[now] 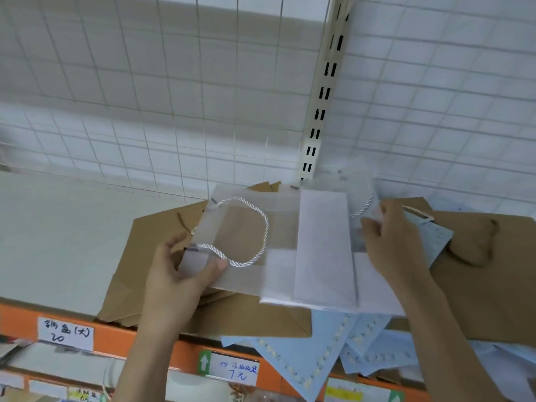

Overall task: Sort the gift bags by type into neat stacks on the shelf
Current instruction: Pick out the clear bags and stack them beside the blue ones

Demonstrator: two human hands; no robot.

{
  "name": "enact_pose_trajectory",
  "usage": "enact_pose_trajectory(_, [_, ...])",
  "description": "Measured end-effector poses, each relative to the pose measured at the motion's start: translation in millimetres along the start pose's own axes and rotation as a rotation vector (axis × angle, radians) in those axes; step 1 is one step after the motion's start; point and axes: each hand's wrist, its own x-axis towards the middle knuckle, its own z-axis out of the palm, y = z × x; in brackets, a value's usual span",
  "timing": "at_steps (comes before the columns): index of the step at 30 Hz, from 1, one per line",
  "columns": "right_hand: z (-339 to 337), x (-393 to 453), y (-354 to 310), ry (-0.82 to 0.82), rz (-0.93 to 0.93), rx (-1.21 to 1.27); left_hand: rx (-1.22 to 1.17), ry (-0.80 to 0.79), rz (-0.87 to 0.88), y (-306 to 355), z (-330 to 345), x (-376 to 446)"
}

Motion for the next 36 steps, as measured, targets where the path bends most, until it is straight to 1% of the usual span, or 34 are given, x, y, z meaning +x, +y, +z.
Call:
enact_pose_trajectory(3, [-25,-11,17,0.154,-0.073,0.151,-0.072,-0.041,0.021,18,20,-10])
enact_pose_trajectory(5, [-43,-17,30,0.237,-0.059,0.201,-0.094,-0.014,0.062,26,40,-17])
enact_pose_trajectory(7, [-64,-23,44,0.302,-0.027,0.206,-0.150,0.027,0.097,33,64,-27])
enact_pose_trajectory(9, [-87,-28,64,0.357,-0.004,0.151,-0.230,0.042,0.122,41,90,-42])
enact_pose_trajectory(12, [-122,-40,107,0.373,0.045,0.115,-0.379,0.022,0.149,51,133,-71])
enact_pose_trajectory(15, [-162,-55,155,0.371,0.099,0.131,-0.446,0.009,0.215,59,180,-110])
enact_pose_trajectory(18, [-207,-69,200,0.392,0.173,0.184,-0.520,-0.032,0.182,71,233,-153])
enact_pose_trajectory(19, [-220,-73,215,0.398,0.180,0.184,-0.504,-0.025,0.180,74,250,-166])
enact_pose_trajectory(21, [-245,-79,243,0.404,0.215,0.187,-0.335,0.031,0.283,80,283,-189])
enact_pose_trajectory(23, [-267,-84,268,0.414,0.248,0.194,-0.172,0.027,0.355,83,314,-208])
enact_pose_trajectory(26, [-292,-92,295,0.408,0.255,0.186,-0.079,-0.055,0.304,87,350,-231])
enact_pose_trajectory(29, [-306,-98,313,0.389,0.260,0.165,-0.040,-0.121,0.235,88,371,-245])
enact_pose_trajectory(32, [-311,-98,327,0.370,0.303,0.154,-0.142,-0.219,0.106,89,387,-249])
enact_pose_trajectory(33, [-312,-97,330,0.367,0.322,0.154,-0.159,-0.256,0.089,89,391,-248])
enact_pose_trajectory(36, [-311,-98,338,0.380,0.344,0.140,-0.146,-0.415,0.127,84,400,-242])
